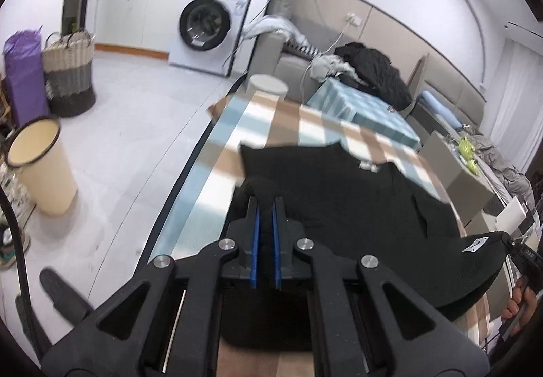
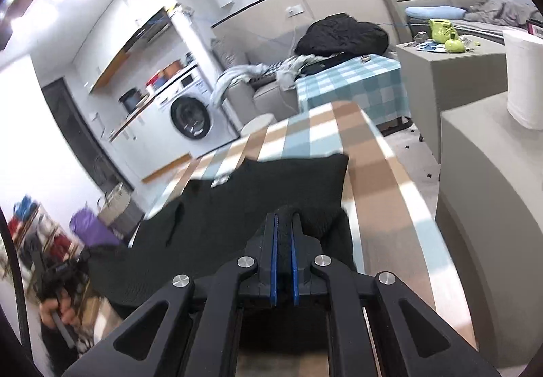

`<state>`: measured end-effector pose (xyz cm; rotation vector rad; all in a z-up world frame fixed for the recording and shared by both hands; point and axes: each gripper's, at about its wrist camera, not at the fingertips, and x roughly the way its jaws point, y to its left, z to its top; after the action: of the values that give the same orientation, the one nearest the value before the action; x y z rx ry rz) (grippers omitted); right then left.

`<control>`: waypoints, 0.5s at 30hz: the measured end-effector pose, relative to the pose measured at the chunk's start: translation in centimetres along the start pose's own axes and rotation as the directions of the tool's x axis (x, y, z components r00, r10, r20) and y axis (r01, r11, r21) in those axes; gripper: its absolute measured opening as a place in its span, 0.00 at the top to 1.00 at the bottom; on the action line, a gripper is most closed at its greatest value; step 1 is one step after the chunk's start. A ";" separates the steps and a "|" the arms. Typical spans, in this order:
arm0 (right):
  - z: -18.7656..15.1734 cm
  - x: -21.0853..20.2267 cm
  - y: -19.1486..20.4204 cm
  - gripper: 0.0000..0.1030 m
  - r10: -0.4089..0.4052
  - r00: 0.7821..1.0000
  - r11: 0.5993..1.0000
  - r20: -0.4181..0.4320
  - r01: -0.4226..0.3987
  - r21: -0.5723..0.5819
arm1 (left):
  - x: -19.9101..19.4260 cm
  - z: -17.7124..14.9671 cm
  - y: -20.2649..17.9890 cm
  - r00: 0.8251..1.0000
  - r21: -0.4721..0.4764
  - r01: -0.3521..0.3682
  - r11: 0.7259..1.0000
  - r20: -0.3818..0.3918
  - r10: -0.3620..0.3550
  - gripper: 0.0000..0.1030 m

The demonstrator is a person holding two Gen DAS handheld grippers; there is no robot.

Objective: Fold small clothes
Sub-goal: 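Lift the hem with both tools, fold it toward the collar, and open both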

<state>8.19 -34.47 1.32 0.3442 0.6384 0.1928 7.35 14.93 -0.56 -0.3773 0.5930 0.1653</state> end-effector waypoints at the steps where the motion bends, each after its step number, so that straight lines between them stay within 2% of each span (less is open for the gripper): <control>1: 0.6 0.5 0.0 0.94 -0.002 1.000 1.000 0.003 0.002 0.003 | 0.8 1.0 -0.4 1.000 0.013 0.000 1.000 0.007 0.000 0.96; 5: 3.4 4.1 -0.1 0.94 -0.037 0.999 0.999 0.009 0.037 0.026 | 4.5 4.0 -1.0 1.000 0.039 -0.004 0.999 -0.001 0.004 0.96; 8: 5.0 6.5 -0.3 0.94 -0.062 0.998 0.997 0.023 0.061 0.051 | 7.8 5.0 -0.8 0.999 0.043 -0.020 0.999 -0.032 0.021 0.96; 11: 5.4 8.8 -1.2 0.94 -0.119 0.993 0.992 -0.006 0.119 0.045 | 11.0 4.7 0.0 0.995 0.045 -0.047 0.998 -0.085 0.050 0.96; 15: 3.7 10.6 -3.1 0.94 -0.155 0.984 0.985 -0.086 0.160 0.058 | 13.5 2.9 1.0 0.988 0.041 -0.050 0.998 -0.147 0.056 0.96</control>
<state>19.02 -35.30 -2.88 0.3479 0.7497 0.0346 19.63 17.61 -6.37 -0.3399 0.7518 0.1780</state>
